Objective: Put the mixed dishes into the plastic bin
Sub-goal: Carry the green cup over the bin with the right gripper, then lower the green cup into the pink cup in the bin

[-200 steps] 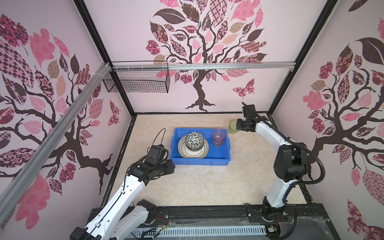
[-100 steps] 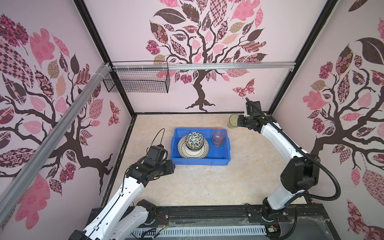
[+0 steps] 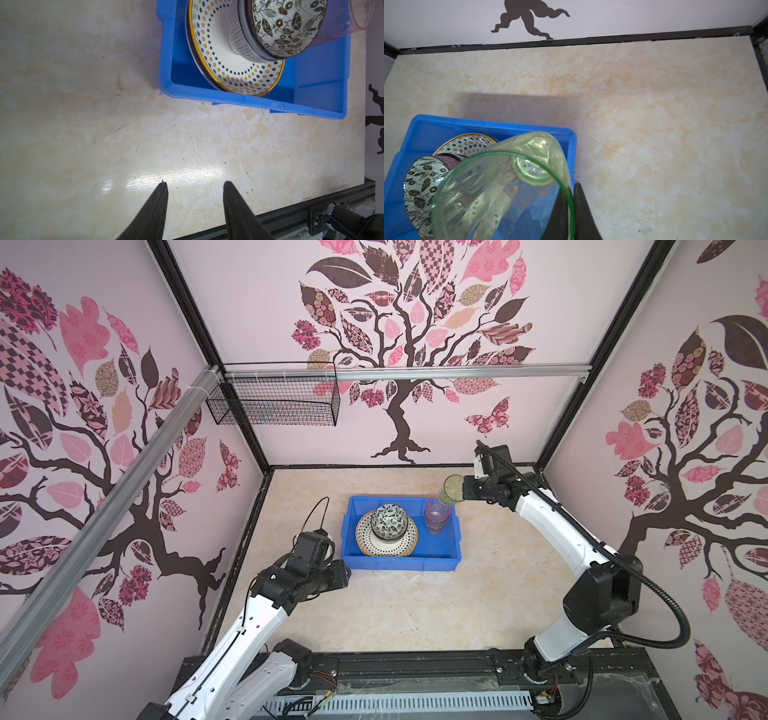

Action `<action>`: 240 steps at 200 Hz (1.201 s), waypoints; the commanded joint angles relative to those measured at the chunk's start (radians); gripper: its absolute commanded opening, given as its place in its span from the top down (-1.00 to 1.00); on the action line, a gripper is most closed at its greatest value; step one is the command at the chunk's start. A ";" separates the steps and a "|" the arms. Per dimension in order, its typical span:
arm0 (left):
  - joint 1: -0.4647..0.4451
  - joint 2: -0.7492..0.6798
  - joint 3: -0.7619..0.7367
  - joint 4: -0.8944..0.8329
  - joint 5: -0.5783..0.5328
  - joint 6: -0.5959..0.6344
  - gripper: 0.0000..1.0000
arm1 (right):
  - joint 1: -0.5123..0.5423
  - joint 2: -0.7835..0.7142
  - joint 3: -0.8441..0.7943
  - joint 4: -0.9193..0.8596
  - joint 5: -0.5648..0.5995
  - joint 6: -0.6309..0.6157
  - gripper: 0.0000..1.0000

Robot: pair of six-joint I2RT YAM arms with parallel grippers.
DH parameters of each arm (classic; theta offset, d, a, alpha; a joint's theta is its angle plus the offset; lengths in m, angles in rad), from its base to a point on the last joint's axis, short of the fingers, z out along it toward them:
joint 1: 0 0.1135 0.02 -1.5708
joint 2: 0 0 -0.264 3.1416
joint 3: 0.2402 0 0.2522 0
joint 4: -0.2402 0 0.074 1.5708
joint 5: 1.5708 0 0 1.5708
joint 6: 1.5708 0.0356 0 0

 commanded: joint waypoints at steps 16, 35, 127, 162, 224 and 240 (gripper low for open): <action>0.003 -0.002 0.000 -0.004 0.011 0.002 0.04 | 0.014 -0.058 0.022 -0.010 -0.039 -0.002 1.00; 0.003 0.005 0.004 -0.002 0.014 0.004 0.04 | 0.021 -0.059 0.012 -0.010 -0.046 0.000 1.00; 0.004 0.022 0.014 0.003 0.027 0.005 0.03 | 0.056 -0.027 -0.010 -0.024 -0.051 -0.021 1.00; 0.003 0.020 0.007 0.008 0.028 -0.001 0.03 | 0.057 -0.009 -0.018 -0.030 -0.036 -0.031 1.00; 0.003 0.050 0.007 0.025 0.036 0.009 0.02 | 0.058 0.012 -0.020 -0.034 0.018 -0.041 1.00; 0.003 0.050 0.007 0.025 0.036 0.009 0.02 | 0.057 0.019 -0.019 -0.029 0.019 -0.038 1.00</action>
